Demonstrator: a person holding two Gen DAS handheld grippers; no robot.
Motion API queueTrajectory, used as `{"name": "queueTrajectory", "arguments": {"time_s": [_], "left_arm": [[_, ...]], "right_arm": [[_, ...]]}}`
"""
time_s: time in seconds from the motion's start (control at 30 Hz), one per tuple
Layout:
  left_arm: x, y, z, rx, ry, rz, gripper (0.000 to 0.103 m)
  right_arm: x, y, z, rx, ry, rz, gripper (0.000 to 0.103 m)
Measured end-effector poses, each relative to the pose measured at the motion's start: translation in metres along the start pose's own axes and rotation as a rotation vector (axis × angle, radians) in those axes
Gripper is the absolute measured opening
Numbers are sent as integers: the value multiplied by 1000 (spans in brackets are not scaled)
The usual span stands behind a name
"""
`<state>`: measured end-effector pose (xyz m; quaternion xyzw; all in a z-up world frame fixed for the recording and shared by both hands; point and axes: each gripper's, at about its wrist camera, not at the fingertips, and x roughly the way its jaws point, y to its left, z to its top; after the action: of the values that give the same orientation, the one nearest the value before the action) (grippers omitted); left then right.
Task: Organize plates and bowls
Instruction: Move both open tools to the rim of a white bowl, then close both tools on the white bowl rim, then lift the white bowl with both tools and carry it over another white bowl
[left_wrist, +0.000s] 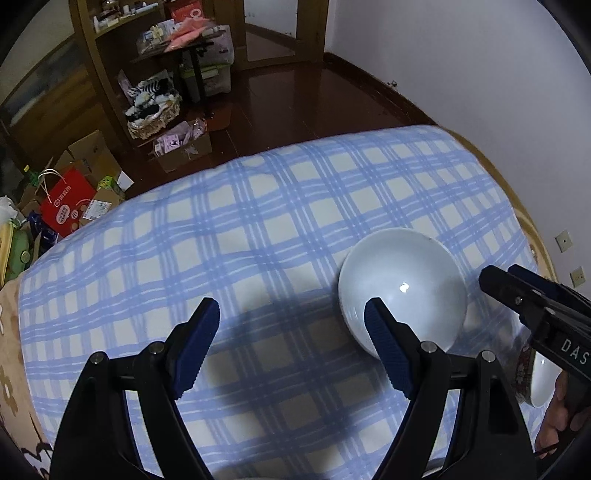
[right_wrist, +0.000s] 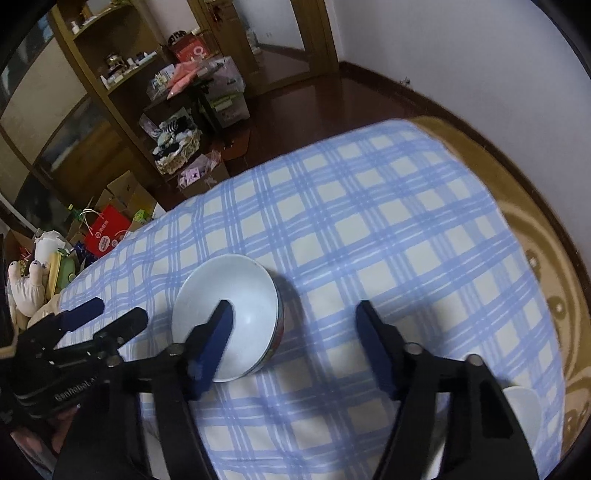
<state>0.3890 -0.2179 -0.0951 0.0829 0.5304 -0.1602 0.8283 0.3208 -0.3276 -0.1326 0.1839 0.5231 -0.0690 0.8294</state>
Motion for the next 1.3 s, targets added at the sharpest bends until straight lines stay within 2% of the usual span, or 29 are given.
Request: {"name": "queueTrajectory", "arguments": {"time_s": [0.07, 0.1, 0.13, 0.23, 0.3, 0.33, 0.4, 0.47, 0.5, 0.53, 0.63, 0.8, 0.87, 1.13, 1.3], "left_arm": [[9, -4, -1, 18, 24, -9, 63], [16, -7, -2, 33, 41, -21, 51], [21, -10, -2, 44, 59, -26, 48], [31, -15, -4, 49, 77, -33, 47], [39, -18, -4, 38, 95, -39, 44], [41, -19, -4, 32, 104, -44, 40], [45, -21, -5, 15, 114, -62, 30], [49, -19, -7, -16, 131, -105, 21], [50, -19, -8, -25, 136, -124, 11], [50, -20, -8, -25, 139, -134, 9], [43, -25, -10, 3, 125, -127, 9], [23, -22, -13, 23, 112, -122, 8], [14, -23, -15, 30, 105, -119, 8], [-31, -23, -22, 39, 61, -99, 8], [-53, -18, -27, 12, 54, -107, 8]], "right_arm": [[10, -2, -2, 14, 24, 7, 58], [15, -3, -3, 22, 38, 11, 58], [19, -4, -4, 29, 48, 15, 57], [33, -8, -8, 60, 98, 61, 56], [42, -9, -9, 83, 130, 92, 47], [47, -9, -10, 93, 148, 99, 38], [51, -8, -13, 99, 157, 104, 33], [52, -5, -14, 91, 173, 119, 15], [52, -2, -16, 83, 179, 105, 14], [51, 1, -17, 63, 177, 87, 12], [45, 5, -20, 42, 169, 56, 11], [29, 4, -26, 52, 157, 99, 10], [18, 9, -28, 27, 141, 85, 10], [-23, 24, -33, -25, 103, 75, 10], [-45, 31, -38, -40, 83, 83, 10]]}}
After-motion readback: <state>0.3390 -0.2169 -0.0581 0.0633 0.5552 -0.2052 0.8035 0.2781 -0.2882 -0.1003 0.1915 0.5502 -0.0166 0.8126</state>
